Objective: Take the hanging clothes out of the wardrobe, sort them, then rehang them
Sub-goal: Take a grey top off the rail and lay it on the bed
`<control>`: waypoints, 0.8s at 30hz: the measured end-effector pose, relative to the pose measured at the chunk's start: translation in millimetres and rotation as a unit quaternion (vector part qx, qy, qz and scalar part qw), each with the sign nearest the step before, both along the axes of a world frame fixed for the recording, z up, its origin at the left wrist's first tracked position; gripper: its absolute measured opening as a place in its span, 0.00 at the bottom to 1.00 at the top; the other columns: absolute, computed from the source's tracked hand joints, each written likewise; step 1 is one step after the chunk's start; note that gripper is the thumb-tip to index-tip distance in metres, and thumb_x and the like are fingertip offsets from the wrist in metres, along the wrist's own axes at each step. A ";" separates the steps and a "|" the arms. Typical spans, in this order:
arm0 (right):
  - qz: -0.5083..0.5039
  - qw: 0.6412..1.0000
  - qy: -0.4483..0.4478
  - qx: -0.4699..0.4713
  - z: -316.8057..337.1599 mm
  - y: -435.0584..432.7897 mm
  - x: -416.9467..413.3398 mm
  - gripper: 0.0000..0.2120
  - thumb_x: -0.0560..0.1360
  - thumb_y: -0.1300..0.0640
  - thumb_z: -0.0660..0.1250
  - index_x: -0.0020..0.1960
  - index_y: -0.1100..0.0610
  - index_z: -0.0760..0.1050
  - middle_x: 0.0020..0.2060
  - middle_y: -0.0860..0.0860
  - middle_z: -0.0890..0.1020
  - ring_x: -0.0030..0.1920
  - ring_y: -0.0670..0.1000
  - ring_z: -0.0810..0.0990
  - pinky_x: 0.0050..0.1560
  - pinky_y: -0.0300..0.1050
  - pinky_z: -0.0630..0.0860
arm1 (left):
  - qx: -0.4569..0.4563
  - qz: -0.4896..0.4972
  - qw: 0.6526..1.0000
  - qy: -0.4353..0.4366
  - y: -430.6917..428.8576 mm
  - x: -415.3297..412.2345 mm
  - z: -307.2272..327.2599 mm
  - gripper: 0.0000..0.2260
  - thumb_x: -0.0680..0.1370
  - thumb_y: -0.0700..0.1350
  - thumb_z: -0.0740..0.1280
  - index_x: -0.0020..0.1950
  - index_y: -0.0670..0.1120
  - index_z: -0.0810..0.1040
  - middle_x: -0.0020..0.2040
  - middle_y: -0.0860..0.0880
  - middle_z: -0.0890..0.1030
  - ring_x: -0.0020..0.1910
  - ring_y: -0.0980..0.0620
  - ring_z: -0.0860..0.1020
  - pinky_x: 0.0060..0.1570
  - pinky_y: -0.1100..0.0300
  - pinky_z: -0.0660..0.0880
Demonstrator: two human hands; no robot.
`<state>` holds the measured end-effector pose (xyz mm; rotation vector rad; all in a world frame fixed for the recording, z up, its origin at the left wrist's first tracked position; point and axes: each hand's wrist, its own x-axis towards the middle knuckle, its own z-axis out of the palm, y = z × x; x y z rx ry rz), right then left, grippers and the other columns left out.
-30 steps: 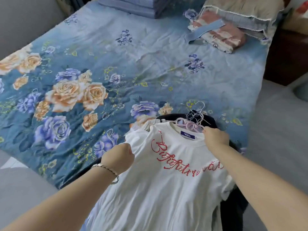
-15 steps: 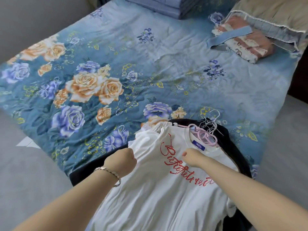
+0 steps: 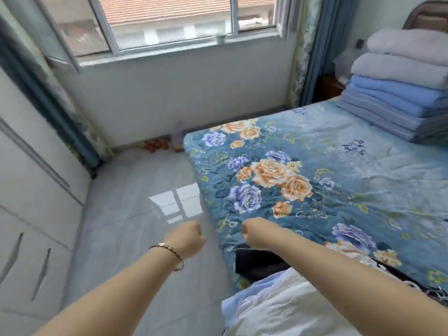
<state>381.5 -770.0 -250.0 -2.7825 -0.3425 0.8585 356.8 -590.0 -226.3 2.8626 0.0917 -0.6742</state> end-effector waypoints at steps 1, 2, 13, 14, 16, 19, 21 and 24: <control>0.027 0.999 -0.022 0.002 12.5 34.3 0.1 0.12 0.76 0.62 0.56 0.54 0.63 0.76 0.54 0.62 0.79 0.50 0.61 0.78 0.49 0.49 0.74 | 0.004 0.022 1.000 -0.009 33.7 -8.9 12.6 0.07 0.76 0.43 0.58 0.49 0.48 0.75 0.56 0.46 0.79 0.56 0.46 0.77 0.51 0.59 0.72; 0.051 0.998 -0.043 0.004 25.0 69.4 -1.3 0.14 0.75 0.62 0.56 0.55 0.63 0.76 0.55 0.62 0.79 0.54 0.61 0.78 0.52 0.49 0.74 | 0.010 0.048 0.999 -0.018 67.6 -18.9 24.1 0.07 0.76 0.43 0.58 0.48 0.48 0.74 0.56 0.46 0.79 0.56 0.46 0.77 0.51 0.59 0.71; 0.384 0.905 -0.170 0.068 160.9 434.9 -81.1 0.16 0.79 0.59 0.53 0.63 0.58 0.72 0.61 0.56 0.76 0.60 0.59 0.75 0.58 0.49 0.73 | 0.095 0.354 0.921 -0.135 360.1 -181.1 149.4 0.13 0.79 0.47 0.57 0.61 0.47 0.73 0.62 0.47 0.76 0.61 0.46 0.75 0.57 0.57 0.70; 0.418 0.888 -0.176 0.072 171.4 460.5 -93.8 0.16 0.80 0.59 0.53 0.64 0.59 0.72 0.61 0.56 0.75 0.60 0.59 0.74 0.58 0.49 0.72 | 0.101 0.382 0.908 -0.140 378.2 -196.6 159.3 0.13 0.79 0.47 0.57 0.61 0.48 0.73 0.62 0.47 0.76 0.62 0.46 0.74 0.57 0.58 0.71; 0.473 0.854 -0.193 0.094 190.6 507.8 -117.7 0.16 0.80 0.59 0.53 0.63 0.59 0.72 0.61 0.56 0.76 0.61 0.58 0.75 0.57 0.49 0.72 | 0.117 0.438 0.879 -0.145 411.3 -227.6 175.8 0.12 0.78 0.46 0.57 0.60 0.47 0.73 0.61 0.47 0.77 0.61 0.46 0.75 0.55 0.59 0.70; 0.536 0.804 -0.215 0.141 212.9 572.8 -147.9 0.15 0.78 0.59 0.56 0.62 0.58 0.74 0.60 0.57 0.77 0.60 0.58 0.76 0.57 0.47 0.73 | 0.141 0.518 0.831 -0.146 451.7 -272.6 195.1 0.10 0.78 0.45 0.57 0.56 0.48 0.74 0.56 0.49 0.77 0.56 0.47 0.75 0.50 0.60 0.69; 0.574 0.773 -0.220 0.157 226.7 611.9 -167.2 0.15 0.78 0.59 0.56 0.61 0.57 0.75 0.60 0.56 0.77 0.59 0.58 0.77 0.57 0.47 0.74 | 0.154 0.569 0.794 -0.150 471.6 -302.6 208.5 0.08 0.77 0.44 0.57 0.52 0.48 0.73 0.50 0.49 0.76 0.49 0.48 0.75 0.45 0.61 0.68; 0.624 0.723 -0.240 0.175 248.3 661.6 -195.8 0.15 0.77 0.60 0.57 0.61 0.56 0.75 0.60 0.55 0.77 0.59 0.58 0.77 0.57 0.47 0.74 | 0.169 0.637 0.735 -0.159 489.4 -343.3 228.8 0.07 0.78 0.45 0.57 0.50 0.48 0.74 0.50 0.49 0.77 0.48 0.49 0.76 0.42 0.61 0.68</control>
